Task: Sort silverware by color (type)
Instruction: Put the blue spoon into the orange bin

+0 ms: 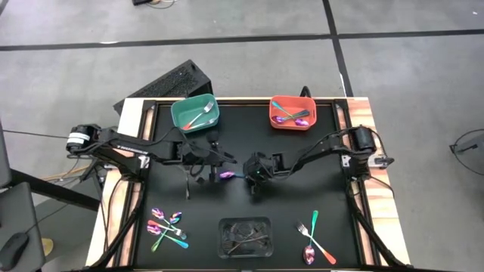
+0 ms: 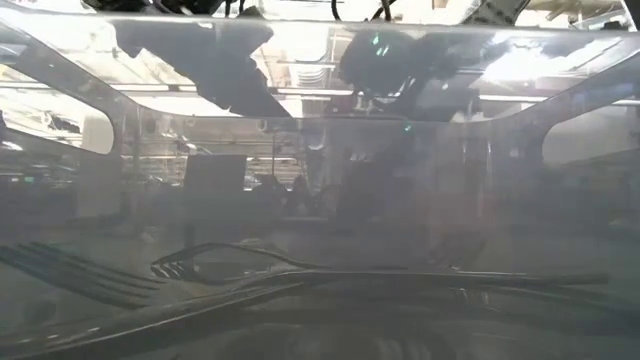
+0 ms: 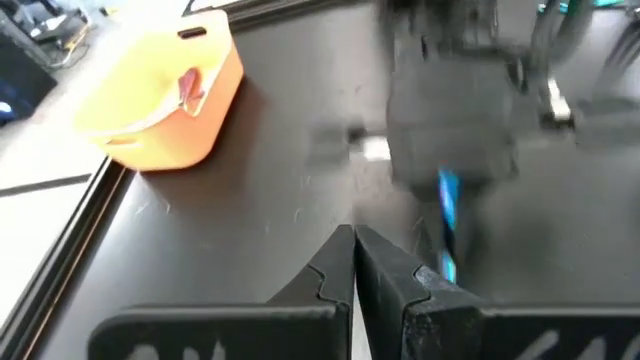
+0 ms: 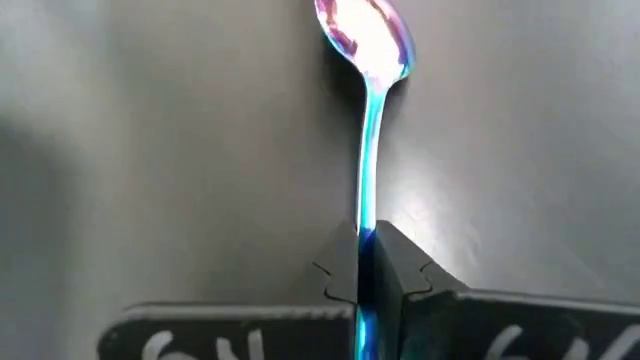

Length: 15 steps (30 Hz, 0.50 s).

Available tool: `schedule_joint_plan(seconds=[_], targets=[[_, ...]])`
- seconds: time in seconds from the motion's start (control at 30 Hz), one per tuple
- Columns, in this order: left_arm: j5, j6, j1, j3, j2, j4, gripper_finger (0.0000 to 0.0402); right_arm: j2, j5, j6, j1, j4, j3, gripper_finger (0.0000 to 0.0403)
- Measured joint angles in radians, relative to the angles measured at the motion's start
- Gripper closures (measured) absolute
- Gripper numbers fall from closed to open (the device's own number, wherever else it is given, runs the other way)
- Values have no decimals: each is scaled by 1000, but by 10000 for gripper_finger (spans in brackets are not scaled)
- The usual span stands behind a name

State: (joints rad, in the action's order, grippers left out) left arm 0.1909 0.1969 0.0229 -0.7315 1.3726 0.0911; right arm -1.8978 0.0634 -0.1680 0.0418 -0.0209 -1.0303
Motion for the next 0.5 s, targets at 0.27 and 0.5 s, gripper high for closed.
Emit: schedule_joint_plan(seconds=[0.27,0.5], targets=[[0,-21,6,22,-12,-13,401,224,222,16,-14,-282,21,385],[1,-78,22,149,-90,72,401,406,364,15,-45,-435,41,385]])
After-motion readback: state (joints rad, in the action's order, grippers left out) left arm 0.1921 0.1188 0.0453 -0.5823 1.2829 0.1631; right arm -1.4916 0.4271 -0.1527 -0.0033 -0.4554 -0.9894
